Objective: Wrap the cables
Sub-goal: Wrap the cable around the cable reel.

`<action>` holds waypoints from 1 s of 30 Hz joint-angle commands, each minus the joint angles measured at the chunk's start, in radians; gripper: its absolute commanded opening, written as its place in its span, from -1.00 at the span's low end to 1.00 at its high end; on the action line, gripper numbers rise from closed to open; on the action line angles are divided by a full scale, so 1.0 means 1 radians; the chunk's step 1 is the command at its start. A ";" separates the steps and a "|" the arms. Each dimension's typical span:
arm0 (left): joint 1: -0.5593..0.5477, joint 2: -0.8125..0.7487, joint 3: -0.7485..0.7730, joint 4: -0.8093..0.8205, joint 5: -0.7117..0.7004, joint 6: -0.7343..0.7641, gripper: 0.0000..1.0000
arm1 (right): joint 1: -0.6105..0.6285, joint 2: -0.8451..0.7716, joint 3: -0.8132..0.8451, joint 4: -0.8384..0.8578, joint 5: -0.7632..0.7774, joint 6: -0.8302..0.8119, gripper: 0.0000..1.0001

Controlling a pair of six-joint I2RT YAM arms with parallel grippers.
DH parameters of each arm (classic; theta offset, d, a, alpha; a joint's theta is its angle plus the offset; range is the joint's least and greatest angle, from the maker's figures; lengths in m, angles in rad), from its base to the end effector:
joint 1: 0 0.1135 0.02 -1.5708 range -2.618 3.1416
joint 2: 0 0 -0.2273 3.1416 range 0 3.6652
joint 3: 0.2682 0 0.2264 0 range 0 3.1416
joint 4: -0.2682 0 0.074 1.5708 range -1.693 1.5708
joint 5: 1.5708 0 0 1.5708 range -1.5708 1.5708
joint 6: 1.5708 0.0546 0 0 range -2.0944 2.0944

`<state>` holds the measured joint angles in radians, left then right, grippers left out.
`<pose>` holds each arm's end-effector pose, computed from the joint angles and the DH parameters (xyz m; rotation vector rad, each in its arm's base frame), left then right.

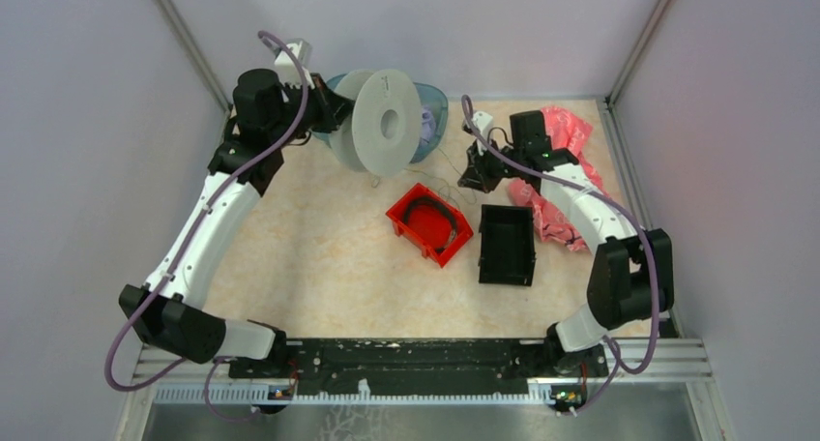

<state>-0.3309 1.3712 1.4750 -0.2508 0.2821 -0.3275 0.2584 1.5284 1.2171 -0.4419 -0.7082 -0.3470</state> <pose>0.2891 -0.1154 0.4001 0.2179 1.7535 -0.7249 0.3011 0.1163 0.2519 -0.9880 1.9868 0.7671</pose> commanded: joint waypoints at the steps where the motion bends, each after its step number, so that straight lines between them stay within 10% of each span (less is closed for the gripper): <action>1: 0.004 -0.001 0.057 0.031 -0.123 -0.040 -0.99 | 0.067 -0.064 -0.006 0.065 -0.036 0.031 -1.00; 17: -0.056 0.084 0.074 -0.020 -0.388 -0.049 -0.99 | 0.429 0.004 0.141 -0.006 -0.027 0.049 -1.00; 30: -0.182 0.085 0.018 0.056 -0.569 0.143 -1.00 | 0.454 0.014 0.407 -0.073 -0.034 0.154 -1.00</action>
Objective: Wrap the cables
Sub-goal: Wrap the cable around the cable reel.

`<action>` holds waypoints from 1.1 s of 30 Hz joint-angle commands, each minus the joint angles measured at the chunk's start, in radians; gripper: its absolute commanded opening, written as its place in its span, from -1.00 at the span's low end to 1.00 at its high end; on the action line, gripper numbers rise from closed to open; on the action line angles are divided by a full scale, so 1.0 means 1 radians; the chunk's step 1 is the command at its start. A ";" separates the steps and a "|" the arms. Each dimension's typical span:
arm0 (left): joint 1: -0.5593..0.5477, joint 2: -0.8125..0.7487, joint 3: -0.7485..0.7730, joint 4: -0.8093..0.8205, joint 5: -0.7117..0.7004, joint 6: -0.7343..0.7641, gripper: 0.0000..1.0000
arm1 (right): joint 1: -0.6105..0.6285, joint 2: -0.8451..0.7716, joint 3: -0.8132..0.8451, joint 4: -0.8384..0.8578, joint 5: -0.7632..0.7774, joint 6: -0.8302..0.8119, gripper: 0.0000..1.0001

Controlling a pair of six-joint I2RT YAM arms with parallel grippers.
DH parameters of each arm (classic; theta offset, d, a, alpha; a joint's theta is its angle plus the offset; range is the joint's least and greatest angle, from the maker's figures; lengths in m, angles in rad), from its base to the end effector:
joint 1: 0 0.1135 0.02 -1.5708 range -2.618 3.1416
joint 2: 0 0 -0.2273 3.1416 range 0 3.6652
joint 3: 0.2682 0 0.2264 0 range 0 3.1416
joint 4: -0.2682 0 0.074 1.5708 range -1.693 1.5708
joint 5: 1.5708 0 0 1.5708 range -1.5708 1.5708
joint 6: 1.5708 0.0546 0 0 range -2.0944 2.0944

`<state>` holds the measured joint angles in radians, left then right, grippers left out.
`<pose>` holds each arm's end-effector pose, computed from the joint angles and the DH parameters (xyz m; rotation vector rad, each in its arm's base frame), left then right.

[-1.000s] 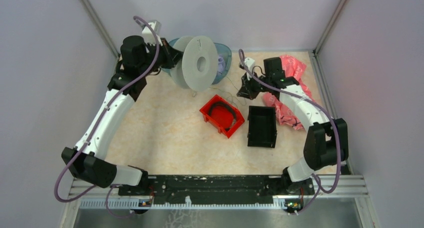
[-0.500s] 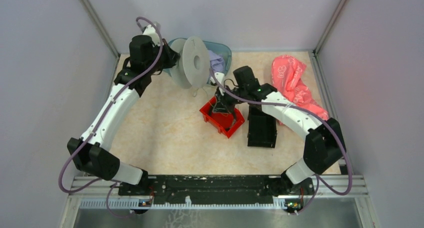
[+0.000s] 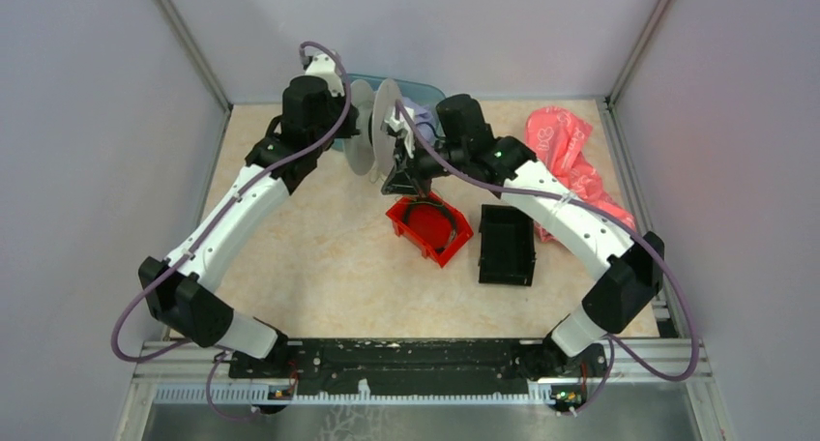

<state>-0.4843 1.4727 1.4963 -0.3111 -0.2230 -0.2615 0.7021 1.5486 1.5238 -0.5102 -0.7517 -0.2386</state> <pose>0.3035 -0.1460 0.3688 0.0521 1.8618 -0.3117 0.2299 0.2433 0.3372 -1.3522 1.6333 1.0652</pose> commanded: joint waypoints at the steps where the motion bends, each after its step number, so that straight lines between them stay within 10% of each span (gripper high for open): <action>1: -0.036 -0.019 -0.010 0.124 -0.064 0.094 -0.99 | 0.007 -0.005 0.118 -0.011 0.024 0.053 -1.00; 33: -0.088 -0.161 -0.197 0.231 0.209 0.453 -0.99 | -0.186 0.015 0.262 0.011 0.339 0.188 -1.00</action>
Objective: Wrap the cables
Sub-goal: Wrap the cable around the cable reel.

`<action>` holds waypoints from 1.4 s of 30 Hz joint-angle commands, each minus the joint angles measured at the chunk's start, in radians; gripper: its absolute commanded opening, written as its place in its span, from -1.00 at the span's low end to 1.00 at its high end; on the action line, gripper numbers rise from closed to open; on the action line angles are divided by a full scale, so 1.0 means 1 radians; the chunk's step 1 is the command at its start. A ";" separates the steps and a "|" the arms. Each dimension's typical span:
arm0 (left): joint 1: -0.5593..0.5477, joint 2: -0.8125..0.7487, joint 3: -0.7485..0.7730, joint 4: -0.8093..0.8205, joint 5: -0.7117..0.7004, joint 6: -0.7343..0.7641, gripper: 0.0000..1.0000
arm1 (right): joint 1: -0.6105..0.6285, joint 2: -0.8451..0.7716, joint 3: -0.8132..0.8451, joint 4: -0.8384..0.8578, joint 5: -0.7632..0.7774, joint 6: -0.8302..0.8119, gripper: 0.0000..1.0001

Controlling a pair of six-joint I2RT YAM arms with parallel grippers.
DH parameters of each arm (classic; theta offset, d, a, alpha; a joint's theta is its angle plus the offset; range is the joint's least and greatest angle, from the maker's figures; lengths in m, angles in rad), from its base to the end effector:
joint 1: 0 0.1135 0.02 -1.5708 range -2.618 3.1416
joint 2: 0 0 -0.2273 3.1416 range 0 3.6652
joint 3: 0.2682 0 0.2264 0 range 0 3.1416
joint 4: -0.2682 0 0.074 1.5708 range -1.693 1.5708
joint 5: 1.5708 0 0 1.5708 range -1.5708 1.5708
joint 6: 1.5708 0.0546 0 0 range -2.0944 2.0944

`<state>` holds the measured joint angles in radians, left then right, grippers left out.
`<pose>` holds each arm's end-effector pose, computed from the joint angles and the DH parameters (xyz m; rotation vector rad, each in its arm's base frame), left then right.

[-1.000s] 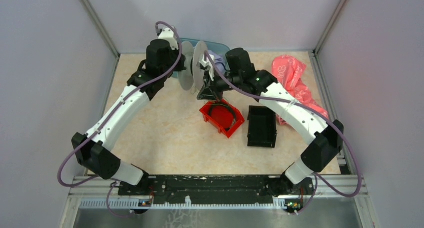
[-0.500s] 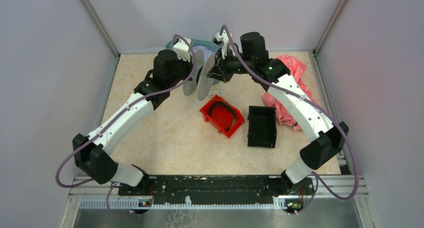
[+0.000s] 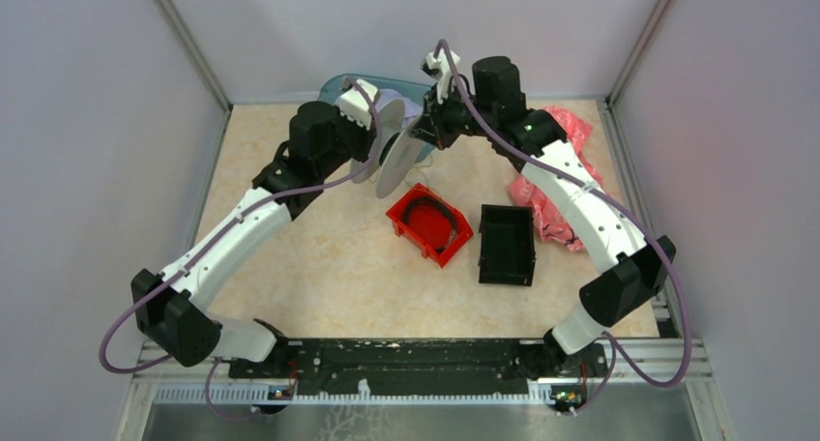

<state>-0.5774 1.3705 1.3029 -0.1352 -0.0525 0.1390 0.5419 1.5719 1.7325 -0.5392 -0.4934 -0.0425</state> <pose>0.2718 -0.1737 0.3555 0.5886 1.6811 -0.2701 0.2776 0.1973 0.3898 -0.8852 1.7804 0.8068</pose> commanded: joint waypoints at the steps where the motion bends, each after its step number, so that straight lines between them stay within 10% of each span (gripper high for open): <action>1: 0.005 -0.062 -0.006 0.054 0.046 0.055 -0.99 | -0.030 -0.007 0.050 0.041 0.085 -0.008 -1.00; 42: 0.046 -0.079 0.060 -0.004 0.187 -0.103 -0.99 | -0.217 0.026 -0.307 0.183 0.041 -0.029 -0.66</action>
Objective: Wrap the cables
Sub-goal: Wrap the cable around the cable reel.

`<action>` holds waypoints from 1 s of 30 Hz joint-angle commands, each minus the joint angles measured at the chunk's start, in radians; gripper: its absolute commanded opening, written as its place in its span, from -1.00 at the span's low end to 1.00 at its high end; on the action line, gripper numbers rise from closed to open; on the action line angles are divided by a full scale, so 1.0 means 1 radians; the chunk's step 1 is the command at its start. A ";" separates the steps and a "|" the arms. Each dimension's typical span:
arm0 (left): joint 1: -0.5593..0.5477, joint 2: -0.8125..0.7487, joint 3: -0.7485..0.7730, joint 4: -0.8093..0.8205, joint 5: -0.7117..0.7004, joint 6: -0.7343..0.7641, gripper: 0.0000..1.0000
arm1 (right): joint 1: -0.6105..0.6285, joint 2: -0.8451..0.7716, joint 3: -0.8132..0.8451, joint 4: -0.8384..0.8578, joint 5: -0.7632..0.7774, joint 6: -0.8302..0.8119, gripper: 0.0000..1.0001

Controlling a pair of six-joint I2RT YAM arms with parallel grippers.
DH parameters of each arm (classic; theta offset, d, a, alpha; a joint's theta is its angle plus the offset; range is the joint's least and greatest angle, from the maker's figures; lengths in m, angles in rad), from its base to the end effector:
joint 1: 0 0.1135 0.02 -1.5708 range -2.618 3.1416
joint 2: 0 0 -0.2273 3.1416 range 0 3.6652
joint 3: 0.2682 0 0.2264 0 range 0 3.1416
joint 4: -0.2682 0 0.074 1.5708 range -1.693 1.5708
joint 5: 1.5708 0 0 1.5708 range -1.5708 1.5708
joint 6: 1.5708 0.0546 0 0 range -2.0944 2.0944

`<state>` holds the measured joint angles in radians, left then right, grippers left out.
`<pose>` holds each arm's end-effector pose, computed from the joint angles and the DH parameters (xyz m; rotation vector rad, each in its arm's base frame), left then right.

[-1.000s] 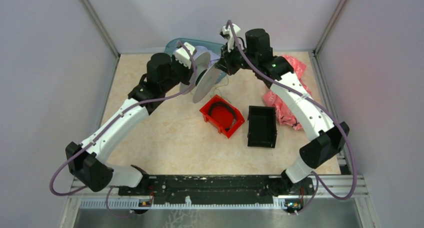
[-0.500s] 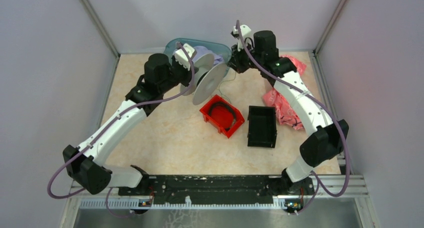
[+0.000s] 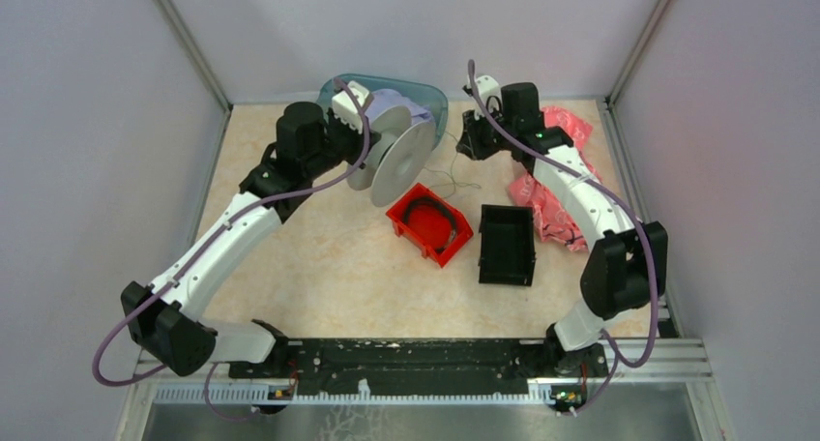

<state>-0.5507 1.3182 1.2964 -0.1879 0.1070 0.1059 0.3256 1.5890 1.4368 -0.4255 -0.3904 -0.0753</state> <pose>0.2596 -0.1663 0.3621 0.6530 1.6754 -0.4146 0.3281 0.1327 0.2990 -0.6507 2.0515 0.5645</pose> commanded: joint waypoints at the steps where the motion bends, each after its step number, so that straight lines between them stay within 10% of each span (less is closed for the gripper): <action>1: 0.024 -0.026 0.069 0.048 0.034 -0.081 -0.99 | 0.000 0.014 -0.014 0.065 -0.079 0.006 -0.65; 30: 0.118 -0.017 0.131 0.010 0.094 -0.281 -0.99 | -0.098 -0.100 -0.186 0.153 -0.510 -0.218 0.48</action>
<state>-0.4427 1.3190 1.3647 -0.2291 0.1402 -0.1120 0.2325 1.4826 1.2484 -0.3328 -0.7879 -0.2047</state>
